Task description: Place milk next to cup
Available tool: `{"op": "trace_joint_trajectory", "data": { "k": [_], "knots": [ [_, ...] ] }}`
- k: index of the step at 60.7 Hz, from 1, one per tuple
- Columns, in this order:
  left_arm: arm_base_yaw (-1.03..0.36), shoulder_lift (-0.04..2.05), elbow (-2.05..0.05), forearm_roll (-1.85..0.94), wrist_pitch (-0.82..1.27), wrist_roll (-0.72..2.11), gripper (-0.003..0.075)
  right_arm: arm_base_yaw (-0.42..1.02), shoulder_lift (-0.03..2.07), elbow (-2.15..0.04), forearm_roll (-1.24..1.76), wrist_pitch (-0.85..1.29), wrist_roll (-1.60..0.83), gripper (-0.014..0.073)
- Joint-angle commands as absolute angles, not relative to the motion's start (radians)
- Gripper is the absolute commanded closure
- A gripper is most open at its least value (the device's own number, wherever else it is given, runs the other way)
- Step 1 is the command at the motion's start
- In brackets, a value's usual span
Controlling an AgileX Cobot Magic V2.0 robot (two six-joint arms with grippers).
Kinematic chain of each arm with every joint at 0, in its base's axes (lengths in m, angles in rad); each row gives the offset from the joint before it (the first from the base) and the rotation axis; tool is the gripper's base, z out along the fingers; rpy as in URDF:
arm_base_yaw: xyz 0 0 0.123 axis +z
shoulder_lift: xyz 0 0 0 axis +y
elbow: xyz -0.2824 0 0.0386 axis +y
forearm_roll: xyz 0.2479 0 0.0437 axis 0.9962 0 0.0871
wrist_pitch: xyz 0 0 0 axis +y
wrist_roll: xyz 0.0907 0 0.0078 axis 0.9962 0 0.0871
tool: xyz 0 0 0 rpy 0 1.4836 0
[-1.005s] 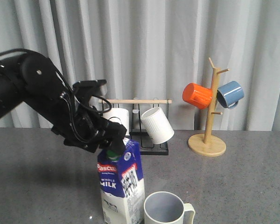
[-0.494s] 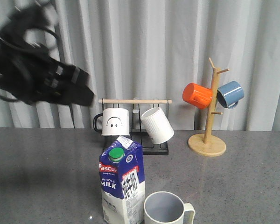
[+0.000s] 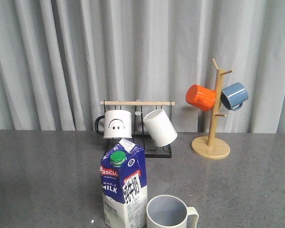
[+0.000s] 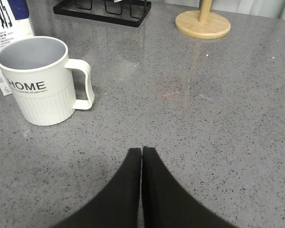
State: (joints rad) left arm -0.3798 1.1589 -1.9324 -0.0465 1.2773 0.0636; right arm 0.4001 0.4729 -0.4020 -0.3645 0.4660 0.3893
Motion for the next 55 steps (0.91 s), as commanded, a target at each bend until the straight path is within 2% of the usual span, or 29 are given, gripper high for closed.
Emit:
{"op": "trace_joint_trajectory", "data": {
  "k": [1, 21, 55],
  "knots": [
    [-0.383, 1.092, -1.875, -0.017, 1.225, 0.063, 0.0728, 0.4, 0.476, -0.429, -0.392, 0.399, 0.399, 0.0599],
    [-0.383, 0.929, -1.654, 0.0, 1.247, 0.029, 0.0728, 0.4, 0.476, -0.429, -0.392, 0.399, 0.399, 0.0599],
    [-0.382, 0.913, -1.629, 0.039, 1.239, 0.033, 0.0728, 0.4, 0.476, -0.429, -0.393, 0.4, 0.398, 0.0599]
  ]
}}
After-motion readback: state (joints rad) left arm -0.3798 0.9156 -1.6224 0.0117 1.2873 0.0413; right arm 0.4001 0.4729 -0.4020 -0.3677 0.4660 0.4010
